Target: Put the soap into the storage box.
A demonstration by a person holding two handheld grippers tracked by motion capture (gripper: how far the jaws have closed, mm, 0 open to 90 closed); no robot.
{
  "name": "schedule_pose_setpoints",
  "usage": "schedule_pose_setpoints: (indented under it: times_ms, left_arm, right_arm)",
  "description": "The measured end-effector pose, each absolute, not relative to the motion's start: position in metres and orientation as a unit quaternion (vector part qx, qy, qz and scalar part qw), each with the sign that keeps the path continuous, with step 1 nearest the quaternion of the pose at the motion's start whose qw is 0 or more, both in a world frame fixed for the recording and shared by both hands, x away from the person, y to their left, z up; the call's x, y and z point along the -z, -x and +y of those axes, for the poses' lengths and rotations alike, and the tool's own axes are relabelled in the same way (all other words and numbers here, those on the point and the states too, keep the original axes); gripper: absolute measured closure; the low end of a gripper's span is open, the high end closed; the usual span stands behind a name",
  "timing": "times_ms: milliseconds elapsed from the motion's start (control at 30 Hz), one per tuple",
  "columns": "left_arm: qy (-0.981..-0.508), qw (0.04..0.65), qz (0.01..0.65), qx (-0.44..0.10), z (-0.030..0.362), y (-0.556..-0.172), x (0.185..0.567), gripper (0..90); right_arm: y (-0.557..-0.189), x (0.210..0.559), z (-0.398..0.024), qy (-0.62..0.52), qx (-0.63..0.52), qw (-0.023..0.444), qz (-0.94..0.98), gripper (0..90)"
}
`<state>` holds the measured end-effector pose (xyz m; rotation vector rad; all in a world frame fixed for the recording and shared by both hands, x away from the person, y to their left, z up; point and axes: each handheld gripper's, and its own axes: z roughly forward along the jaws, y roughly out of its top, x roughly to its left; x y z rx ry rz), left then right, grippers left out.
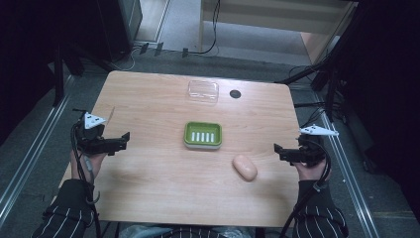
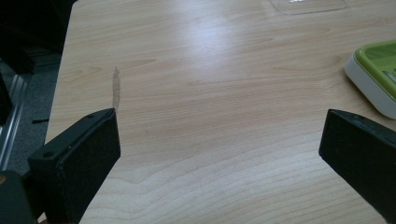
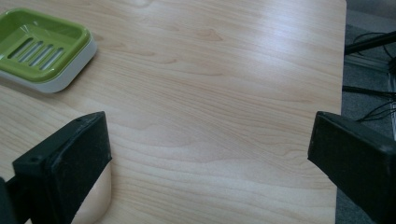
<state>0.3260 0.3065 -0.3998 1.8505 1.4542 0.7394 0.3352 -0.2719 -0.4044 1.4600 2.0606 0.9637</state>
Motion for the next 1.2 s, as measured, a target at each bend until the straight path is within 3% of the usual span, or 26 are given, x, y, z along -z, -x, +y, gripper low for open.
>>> schedule_pose_setpoints:
  times_ms: [1200]
  left_arm:
    - [-0.712,0.330,0.554,-0.279,0.304,-0.327,0.401,0.0]
  right_arm:
    - [-0.346,0.402,-0.251,-0.501,-0.317,0.179,0.785,0.0]
